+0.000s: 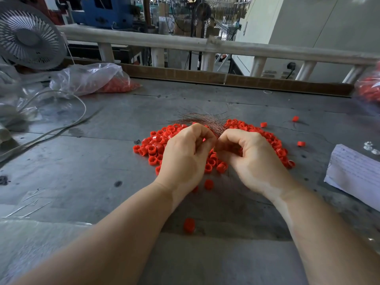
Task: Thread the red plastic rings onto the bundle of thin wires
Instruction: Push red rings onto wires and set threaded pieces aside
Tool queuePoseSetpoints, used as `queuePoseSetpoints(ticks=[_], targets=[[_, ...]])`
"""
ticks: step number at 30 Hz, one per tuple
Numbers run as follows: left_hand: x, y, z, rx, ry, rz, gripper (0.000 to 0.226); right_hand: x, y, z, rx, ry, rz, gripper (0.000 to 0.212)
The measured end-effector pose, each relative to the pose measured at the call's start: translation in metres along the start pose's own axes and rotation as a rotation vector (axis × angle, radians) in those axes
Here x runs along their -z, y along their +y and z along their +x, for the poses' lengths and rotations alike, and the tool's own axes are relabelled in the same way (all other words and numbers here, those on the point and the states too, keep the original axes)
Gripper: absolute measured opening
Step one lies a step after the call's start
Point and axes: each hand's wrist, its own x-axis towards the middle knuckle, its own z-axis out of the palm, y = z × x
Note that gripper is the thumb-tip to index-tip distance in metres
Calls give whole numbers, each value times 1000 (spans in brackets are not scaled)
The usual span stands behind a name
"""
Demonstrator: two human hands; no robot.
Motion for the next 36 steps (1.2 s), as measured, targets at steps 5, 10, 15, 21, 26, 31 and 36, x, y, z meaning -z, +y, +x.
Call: queuePoseSetpoints(ticks=[5, 10, 15, 21, 26, 31, 36], targets=[[2, -6, 2, 200, -27, -383, 13, 0, 0, 1, -29, 152, 33, 31], [-1, -4, 0, 235, -59, -395, 6, 0, 1, 1, -6, 181, -6, 28], [1, -1, 1, 173, 24, -330, 15, -2, -1, 0, 33, 153, -46, 15], [2, 0, 0, 103, 65, -250, 11, -2, -2, -1, 36, 173, 19, 22], [1, -1, 0, 143, 75, -355, 15, -2, -2, 0, 33, 167, 54, 26], [2, -2, 0, 131, 80, -340, 17, -1, -4, -1, 39, 149, 50, 22], [2, -2, 2, 136, 82, -363, 15, 0, -3, 0, 16, 165, 73, 28]])
